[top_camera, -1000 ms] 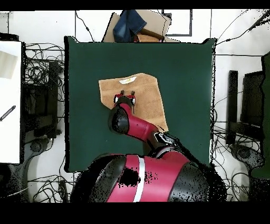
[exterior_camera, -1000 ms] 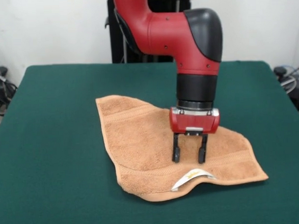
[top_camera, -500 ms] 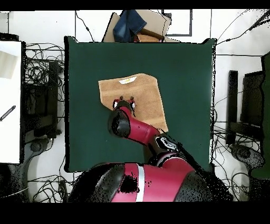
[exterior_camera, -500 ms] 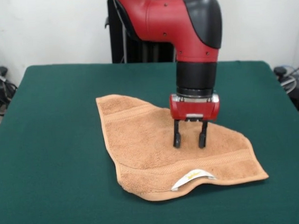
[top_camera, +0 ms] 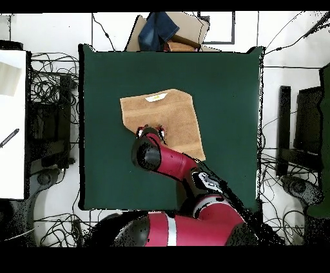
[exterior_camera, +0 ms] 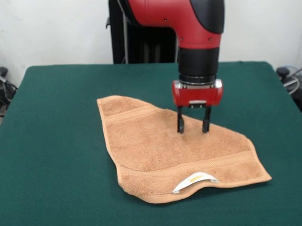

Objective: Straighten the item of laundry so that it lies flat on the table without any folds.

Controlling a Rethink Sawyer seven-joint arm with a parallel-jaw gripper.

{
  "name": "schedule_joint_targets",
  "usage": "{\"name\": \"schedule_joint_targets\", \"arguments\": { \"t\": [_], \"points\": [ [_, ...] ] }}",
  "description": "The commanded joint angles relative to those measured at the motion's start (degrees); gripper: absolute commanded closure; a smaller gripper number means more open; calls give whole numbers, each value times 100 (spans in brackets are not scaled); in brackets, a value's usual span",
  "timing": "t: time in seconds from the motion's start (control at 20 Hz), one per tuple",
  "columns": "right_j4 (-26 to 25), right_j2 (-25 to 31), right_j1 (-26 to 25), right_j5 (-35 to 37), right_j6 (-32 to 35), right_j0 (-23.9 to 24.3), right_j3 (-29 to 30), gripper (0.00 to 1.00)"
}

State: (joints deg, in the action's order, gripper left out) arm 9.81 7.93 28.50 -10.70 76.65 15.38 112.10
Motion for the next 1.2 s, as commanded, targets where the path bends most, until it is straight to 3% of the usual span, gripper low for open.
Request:
{"name": "schedule_joint_targets", "arguments": {
  "t": [0.05, 0.2, 0.25, 0.4, 0.6, 0.7, 0.8, 0.9, 1.2],
  "points": [
    [-161, 213, -97, 582, 1077, 486, 95, 0],
    [-198, 194, -107, 297, 1174, 459, 5, 0],
    [-94, -23, -23, 232, 1192, 227, -34, 0],
    [802, -1214, 49, 211, 1259, -905, -229, 0],
    [1542, -1950, -228, 756, 1265, -1486, -641, 0],
    [2340, -2857, -474, 1260, 1427, -2339, -810, 0],
    [3278, -4211, -1171, 2077, 1783, -3478, -1184, 0],
    [3544, -5131, -1789, 2838, 2140, -4022, -1584, 0],
    [3469, -4901, -1776, 2230, 2163, -3949, -1529, 0]
  ]
}}
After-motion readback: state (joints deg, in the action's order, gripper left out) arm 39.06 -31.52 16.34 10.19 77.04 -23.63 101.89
